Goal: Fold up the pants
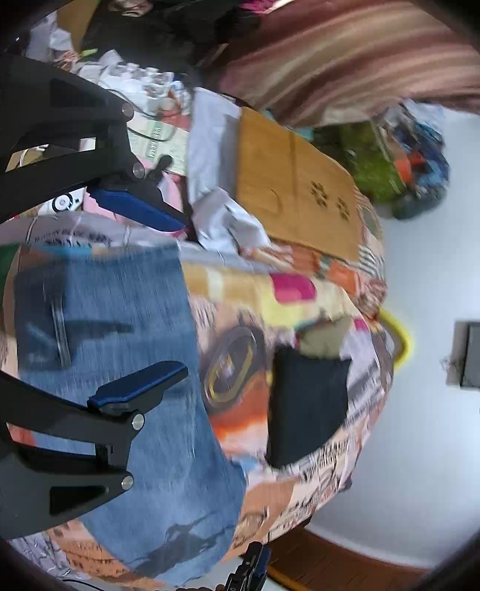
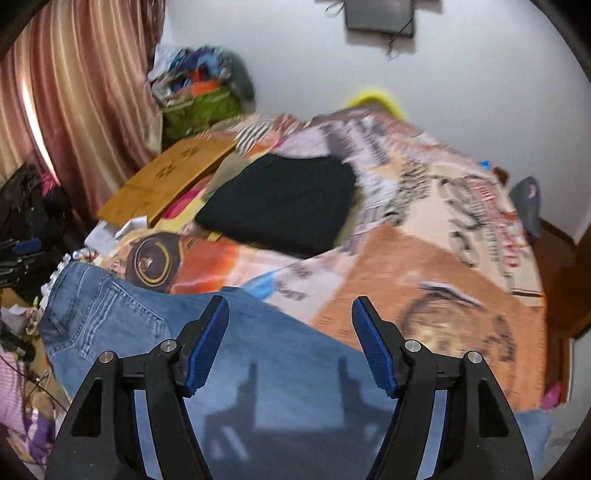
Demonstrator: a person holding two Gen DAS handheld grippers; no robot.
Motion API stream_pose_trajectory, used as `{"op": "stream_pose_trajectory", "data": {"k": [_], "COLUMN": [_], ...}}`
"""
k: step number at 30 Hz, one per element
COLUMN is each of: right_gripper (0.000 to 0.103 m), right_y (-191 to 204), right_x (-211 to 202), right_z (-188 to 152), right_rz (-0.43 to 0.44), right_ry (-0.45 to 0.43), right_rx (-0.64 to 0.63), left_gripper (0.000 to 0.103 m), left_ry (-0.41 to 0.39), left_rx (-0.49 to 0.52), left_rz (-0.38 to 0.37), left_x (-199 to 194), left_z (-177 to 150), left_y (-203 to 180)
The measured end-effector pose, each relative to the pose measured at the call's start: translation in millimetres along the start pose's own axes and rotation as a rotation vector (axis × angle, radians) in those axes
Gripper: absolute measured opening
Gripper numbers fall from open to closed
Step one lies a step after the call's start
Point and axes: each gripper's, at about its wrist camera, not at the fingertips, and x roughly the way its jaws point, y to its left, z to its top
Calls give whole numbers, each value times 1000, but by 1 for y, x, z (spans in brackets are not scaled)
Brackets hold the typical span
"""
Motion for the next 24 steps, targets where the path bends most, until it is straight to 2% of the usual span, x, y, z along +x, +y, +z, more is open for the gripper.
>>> {"op": "stream_pose_trajectory", "data": {"k": [4,6,10,12,15,20,22,23,24], "right_gripper": [66,66,65,64,54,52,49,44,41], "right_y": [15,20,25,27,29,26,24,25,27], "right_x": [35,54,79,91,104,115,120,122,126], "right_z": [5,6,8,7,4,8,12,13,14], "right_rz": [33,45,60,87,121,164,178,184,191], "right_ry": [72,105,157,197,252,290,307,318,334], "right_rx": [-26,-45,-54,-51,-54,-7,23,30,33], "left_gripper": [72,72,72,72,72,71,59,53,40], "left_ry": [59,86,86,96,103,99,97,101,109], "left_rx": [-43,-58,-55,-36,-13,-77,-93,-104,-114], "left_rz": [-10,-46,-116,-117,-76,-118,-138,-167,-199], "left_x": [30,44,59,65,74,74,71,68,68], "left_z": [-10,-10,-12,-11,-13,-16,-19,-21,-21], "left_y": [23,26,19,10,2,12,14,15,15]}}
